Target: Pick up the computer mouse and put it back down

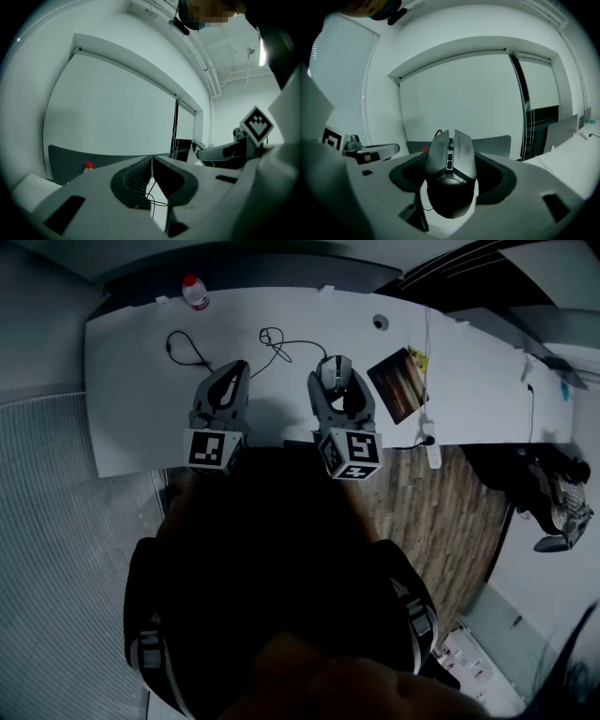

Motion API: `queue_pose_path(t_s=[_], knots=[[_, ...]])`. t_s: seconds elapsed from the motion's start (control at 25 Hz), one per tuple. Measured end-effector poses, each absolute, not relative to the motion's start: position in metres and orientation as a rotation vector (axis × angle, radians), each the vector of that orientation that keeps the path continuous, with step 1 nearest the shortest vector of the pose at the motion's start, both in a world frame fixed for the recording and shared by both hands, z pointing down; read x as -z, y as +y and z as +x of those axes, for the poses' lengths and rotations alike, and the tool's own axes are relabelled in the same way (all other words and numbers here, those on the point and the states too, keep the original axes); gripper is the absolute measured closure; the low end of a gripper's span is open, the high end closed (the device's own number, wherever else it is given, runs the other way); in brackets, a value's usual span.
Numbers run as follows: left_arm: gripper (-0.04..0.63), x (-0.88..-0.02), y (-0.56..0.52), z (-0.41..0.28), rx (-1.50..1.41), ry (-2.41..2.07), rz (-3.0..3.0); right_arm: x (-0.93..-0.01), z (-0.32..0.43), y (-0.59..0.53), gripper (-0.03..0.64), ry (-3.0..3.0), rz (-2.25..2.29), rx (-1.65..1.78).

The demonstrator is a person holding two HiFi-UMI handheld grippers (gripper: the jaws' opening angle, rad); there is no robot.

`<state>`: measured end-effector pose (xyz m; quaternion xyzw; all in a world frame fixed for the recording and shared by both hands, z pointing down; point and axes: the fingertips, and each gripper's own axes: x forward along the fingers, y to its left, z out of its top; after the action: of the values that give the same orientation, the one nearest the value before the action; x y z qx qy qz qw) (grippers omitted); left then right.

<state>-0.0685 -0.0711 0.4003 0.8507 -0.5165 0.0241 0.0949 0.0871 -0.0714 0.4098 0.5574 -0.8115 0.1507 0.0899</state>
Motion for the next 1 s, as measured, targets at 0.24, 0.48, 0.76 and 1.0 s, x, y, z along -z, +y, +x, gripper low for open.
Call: queue_pose_path(t_s=[0.24, 0.48, 0.76, 1.0], knots=[[0.583, -0.401, -0.071, -0.066, -0.075, -1.528, 2.53, -0.394, 0.086, -0.067, 0.327, -2.467, 1.669, -0.432], [0.583, -0.401, -0.07, -0.066, -0.072, -1.527, 2.532, -0.389, 0.089, -0.066, 0.326, -2.45, 1.69, -0.415], [0.583, -0.402, -0.071, -0.063, -0.075, -1.52, 2.534, -0.389, 0.091, -0.065, 0.327, -2.465, 1.7, -0.429], [0.583, -0.4, -0.069, -0.059, -0.071, -1.515, 2.54, -0.392, 0.094, -0.066, 0.327, -2.464, 1.696, -0.444]])
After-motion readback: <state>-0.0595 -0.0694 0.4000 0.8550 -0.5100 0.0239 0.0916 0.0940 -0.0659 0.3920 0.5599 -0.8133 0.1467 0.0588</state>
